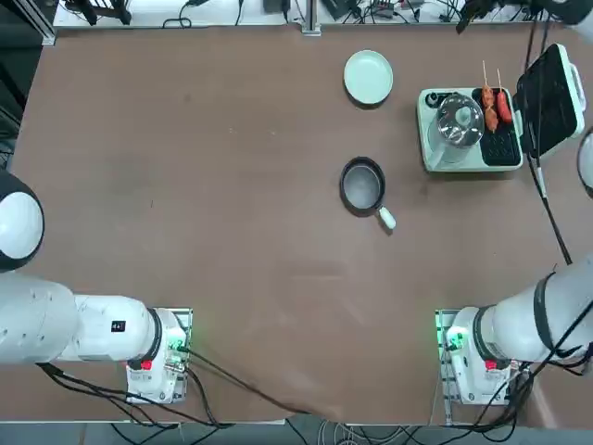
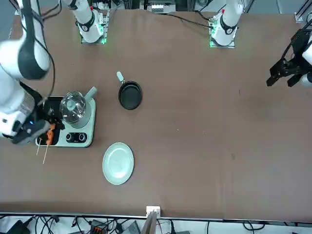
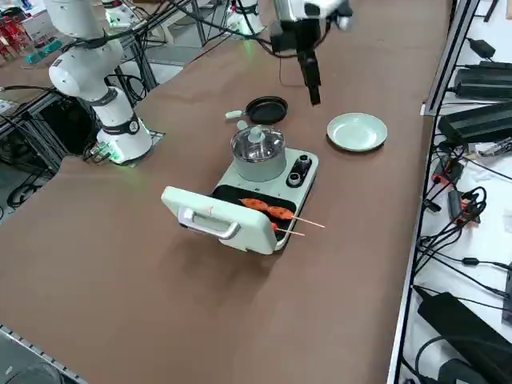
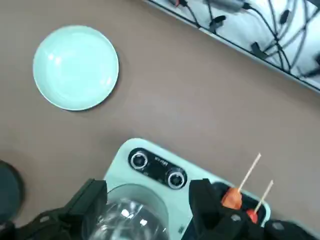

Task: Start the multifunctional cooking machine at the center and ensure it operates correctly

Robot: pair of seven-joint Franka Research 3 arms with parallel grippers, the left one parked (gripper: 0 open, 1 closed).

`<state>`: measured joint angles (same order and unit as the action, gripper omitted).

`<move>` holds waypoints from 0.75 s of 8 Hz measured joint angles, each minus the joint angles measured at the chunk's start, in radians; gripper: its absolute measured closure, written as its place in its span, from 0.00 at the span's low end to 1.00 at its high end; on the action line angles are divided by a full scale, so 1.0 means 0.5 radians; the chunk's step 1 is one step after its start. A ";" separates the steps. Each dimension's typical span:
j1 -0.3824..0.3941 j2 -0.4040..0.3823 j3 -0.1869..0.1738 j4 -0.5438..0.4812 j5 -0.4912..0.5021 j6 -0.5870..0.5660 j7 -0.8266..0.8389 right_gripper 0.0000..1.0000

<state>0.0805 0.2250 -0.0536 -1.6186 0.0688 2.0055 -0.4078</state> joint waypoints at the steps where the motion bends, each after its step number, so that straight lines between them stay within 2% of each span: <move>1: -0.001 -0.102 -0.001 0.002 0.000 -0.126 0.195 0.00; 3: -0.020 -0.275 -0.008 0.002 -0.002 -0.392 0.584 0.00; 6: -0.032 -0.404 -0.018 -0.006 -0.056 -0.678 0.894 0.00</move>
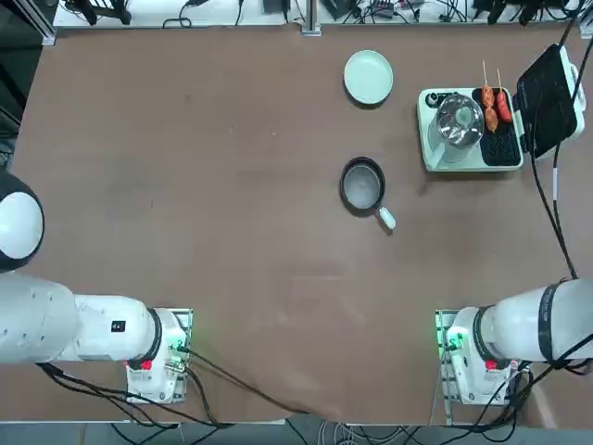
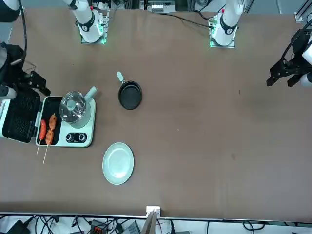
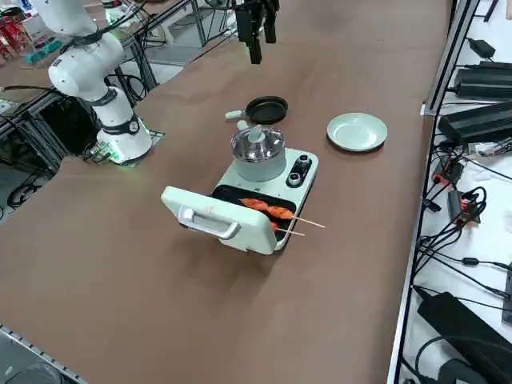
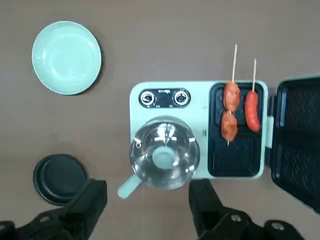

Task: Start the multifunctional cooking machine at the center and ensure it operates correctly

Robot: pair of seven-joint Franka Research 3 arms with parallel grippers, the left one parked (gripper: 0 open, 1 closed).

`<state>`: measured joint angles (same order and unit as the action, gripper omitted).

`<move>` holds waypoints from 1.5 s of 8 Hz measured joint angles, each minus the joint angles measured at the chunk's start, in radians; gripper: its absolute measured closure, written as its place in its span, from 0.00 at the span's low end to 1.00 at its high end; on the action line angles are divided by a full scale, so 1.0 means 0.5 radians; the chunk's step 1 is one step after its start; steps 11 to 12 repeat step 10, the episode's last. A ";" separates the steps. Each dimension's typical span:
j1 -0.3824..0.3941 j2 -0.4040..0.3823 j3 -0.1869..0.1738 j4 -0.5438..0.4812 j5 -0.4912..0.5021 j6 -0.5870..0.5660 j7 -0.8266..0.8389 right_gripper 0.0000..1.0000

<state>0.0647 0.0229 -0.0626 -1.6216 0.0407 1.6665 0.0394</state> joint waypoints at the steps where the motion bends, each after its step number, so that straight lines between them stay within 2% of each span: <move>1: 0.000 -0.053 0.001 -0.016 -0.011 -0.034 0.034 0.00; 4: 0.000 -0.178 0.007 -0.080 -0.052 -0.077 0.151 0.00; 12: -0.003 -0.162 0.010 -0.102 -0.060 -0.056 0.036 0.00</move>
